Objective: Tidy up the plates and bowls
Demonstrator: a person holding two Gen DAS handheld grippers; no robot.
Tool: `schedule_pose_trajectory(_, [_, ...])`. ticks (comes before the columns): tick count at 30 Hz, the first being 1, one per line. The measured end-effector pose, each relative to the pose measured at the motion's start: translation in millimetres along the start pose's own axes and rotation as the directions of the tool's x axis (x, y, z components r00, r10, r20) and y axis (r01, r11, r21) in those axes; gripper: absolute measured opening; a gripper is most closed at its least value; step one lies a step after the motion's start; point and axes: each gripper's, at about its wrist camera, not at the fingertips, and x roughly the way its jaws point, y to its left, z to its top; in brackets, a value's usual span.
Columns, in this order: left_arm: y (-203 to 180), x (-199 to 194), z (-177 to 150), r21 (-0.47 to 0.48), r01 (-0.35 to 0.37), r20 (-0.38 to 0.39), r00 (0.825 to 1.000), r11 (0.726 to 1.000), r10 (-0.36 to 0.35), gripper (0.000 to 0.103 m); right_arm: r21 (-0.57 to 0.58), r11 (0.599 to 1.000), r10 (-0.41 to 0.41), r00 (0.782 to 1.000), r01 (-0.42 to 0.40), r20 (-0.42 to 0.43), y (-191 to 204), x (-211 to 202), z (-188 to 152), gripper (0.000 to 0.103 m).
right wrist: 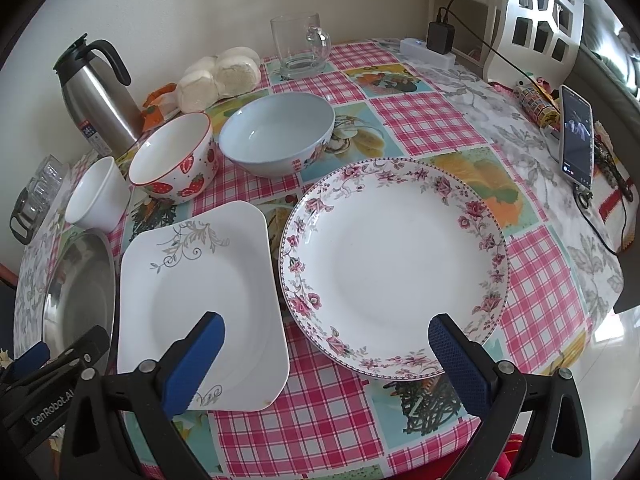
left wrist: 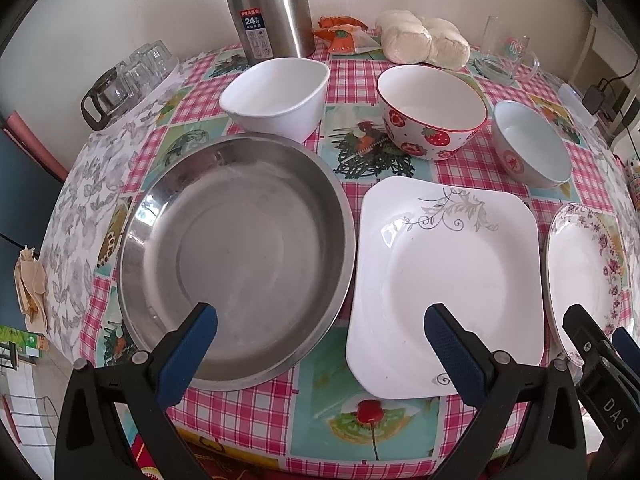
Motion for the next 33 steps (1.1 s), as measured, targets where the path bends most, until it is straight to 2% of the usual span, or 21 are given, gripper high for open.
schedule_pose_trajectory(7, [1,3,-1,-0.012,0.029,-0.013,0.999,0.999,-0.03,0.103,0.0,1.0,0.0,1.0,0.0,0.0,0,0,0,0.103])
schedule_pose_trajectory(16, [1,4,0,-0.01,0.021,-0.007,1.0,1.0,-0.021,0.103,0.001,1.0,-0.002,1.0,0.002,-0.001,1,0,0,0.103])
schedule_pose_trajectory(19, [1,5,-1,0.001,-0.018,-0.005,1.0,1.0,0.018,0.103,-0.003,1.0,-0.001,1.0,0.001,0.0,3,2,-3,0.103])
schedule_pose_trajectory(26, [2,5,-1,-0.001,-0.019,-0.007,1.0,1.0,0.019,0.103,-0.006,1.0,-0.001,1.0,0.001,-0.003,4,2,-4,0.103])
schedule_pose_trajectory(33, [19,6,4,-0.026,-0.02,-0.028,0.999,0.999,0.019,0.103,-0.024,1.0,0.003,1.0,-0.003,-0.009,17,3,-3,0.103])
